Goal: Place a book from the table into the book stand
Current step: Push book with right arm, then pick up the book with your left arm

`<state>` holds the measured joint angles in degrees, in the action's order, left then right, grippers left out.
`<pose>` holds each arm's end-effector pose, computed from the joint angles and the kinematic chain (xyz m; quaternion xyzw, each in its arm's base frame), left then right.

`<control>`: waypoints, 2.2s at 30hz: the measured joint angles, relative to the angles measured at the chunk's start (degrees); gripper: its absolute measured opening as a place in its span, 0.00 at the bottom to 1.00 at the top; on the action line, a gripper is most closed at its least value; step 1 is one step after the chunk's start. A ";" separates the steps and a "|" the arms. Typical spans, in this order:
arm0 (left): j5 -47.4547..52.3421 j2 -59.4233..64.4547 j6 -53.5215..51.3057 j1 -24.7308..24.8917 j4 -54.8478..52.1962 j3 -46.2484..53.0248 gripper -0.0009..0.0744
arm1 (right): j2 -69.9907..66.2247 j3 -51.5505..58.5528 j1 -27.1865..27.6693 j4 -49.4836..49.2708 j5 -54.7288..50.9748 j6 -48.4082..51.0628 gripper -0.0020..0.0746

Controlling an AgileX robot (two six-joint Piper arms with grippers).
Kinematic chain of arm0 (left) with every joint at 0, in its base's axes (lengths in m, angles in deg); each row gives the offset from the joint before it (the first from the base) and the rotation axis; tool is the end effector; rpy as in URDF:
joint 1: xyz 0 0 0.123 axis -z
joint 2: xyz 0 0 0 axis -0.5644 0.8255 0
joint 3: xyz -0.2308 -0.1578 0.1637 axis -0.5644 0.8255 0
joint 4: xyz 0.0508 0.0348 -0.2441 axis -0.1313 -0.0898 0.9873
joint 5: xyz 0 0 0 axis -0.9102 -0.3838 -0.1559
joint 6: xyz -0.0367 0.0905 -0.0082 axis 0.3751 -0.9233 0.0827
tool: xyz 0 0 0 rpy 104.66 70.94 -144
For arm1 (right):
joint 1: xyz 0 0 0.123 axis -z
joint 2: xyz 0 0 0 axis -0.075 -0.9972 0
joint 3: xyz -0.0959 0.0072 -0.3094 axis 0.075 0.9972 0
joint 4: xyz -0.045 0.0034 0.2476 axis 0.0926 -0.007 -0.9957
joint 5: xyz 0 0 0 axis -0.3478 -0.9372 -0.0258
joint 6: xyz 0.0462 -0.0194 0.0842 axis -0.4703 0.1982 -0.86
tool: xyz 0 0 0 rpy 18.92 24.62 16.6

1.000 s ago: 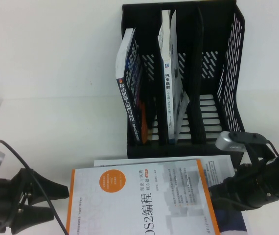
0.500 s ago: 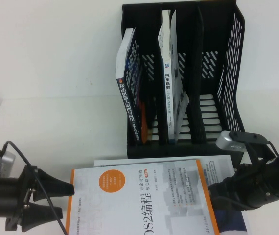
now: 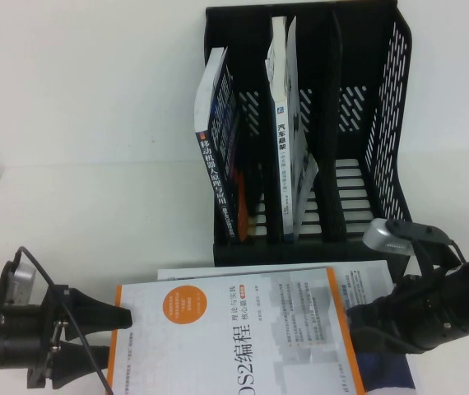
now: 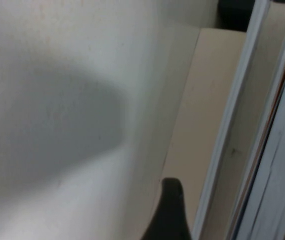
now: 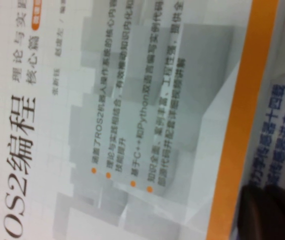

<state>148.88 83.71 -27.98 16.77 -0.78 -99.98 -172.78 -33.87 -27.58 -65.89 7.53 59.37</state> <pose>0.2743 -0.0045 0.1571 -0.1798 0.8343 -0.5186 0.0524 0.2570 0.1492 0.2039 -0.0775 0.9531 0.2504 0.1514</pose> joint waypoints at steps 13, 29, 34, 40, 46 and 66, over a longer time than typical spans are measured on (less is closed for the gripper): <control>0.00 0.37 -0.41 0.95 0.98 -0.09 0.74 | -3.47 -0.98 -2.18 -8.42 0.23 3.47 0.03; 1.59 1.49 -1.91 3.93 0.59 -0.34 0.18 | -3.68 -1.10 -2.67 -9.17 0.51 5.24 0.03; 2.16 1.27 -1.46 3.93 0.18 -0.76 0.15 | -3.68 -1.10 -2.67 -8.15 0.50 5.32 0.03; 2.16 -2.56 2.68 2.42 -3.48 -2.70 0.15 | -3.68 -1.20 -2.69 -7.07 0.61 5.46 0.03; 1.26 -9.95 6.71 1.69 -5.65 -3.06 0.15 | -2.32 -1.20 -3.15 -3.19 1.26 4.19 0.03; 1.42 -40.03 24.07 2.58 -12.02 -10.60 0.15 | 23.23 -0.53 2.88 37.77 -5.59 -22.26 0.03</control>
<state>150.30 43.68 -3.91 19.35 -12.79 -110.58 -149.56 -34.40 -24.69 -28.12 1.94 37.11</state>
